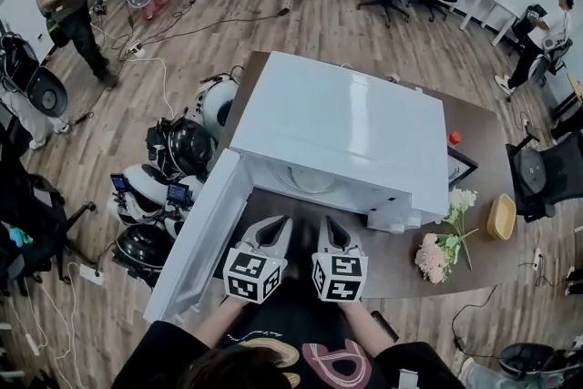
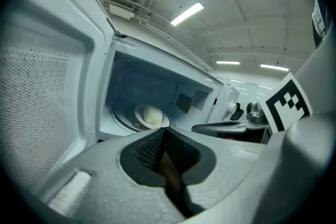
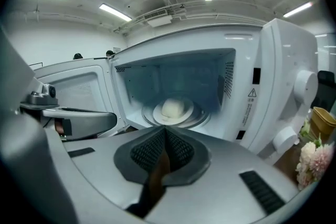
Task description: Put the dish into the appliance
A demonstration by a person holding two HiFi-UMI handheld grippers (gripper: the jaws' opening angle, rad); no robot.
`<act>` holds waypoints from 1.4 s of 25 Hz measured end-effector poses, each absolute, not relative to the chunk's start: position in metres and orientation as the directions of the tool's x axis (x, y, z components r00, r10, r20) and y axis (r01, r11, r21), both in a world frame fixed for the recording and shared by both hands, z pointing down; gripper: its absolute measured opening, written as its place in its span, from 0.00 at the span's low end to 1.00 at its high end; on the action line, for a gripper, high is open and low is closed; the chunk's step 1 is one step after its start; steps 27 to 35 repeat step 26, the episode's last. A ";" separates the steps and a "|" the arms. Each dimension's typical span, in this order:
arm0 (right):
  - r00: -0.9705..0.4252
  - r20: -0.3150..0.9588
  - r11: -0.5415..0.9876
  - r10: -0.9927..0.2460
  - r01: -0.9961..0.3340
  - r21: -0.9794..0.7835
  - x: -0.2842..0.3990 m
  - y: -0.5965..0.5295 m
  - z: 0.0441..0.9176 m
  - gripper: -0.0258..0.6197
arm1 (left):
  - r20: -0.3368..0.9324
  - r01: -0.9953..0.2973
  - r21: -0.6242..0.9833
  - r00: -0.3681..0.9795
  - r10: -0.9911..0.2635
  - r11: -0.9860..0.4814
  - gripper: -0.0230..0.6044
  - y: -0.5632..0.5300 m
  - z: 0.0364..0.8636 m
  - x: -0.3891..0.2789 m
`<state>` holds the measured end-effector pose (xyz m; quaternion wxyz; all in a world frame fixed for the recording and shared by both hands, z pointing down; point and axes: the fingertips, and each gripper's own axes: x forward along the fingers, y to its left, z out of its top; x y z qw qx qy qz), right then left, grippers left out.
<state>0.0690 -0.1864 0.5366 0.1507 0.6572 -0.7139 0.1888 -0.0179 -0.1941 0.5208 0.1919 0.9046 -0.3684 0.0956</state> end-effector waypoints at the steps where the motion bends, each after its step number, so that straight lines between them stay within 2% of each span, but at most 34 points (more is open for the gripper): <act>1: -0.091 0.461 0.068 -0.883 -0.995 -0.067 0.068 -0.186 0.536 0.05 | 0.314 -0.700 0.276 0.713 -0.627 -0.658 0.05 -0.194 0.521 -0.017; 35: -0.088 0.449 0.100 -0.889 -0.995 0.004 0.062 -0.178 0.531 0.05 | 0.303 -0.703 0.281 0.711 -0.635 -0.653 0.05 -0.187 0.520 -0.019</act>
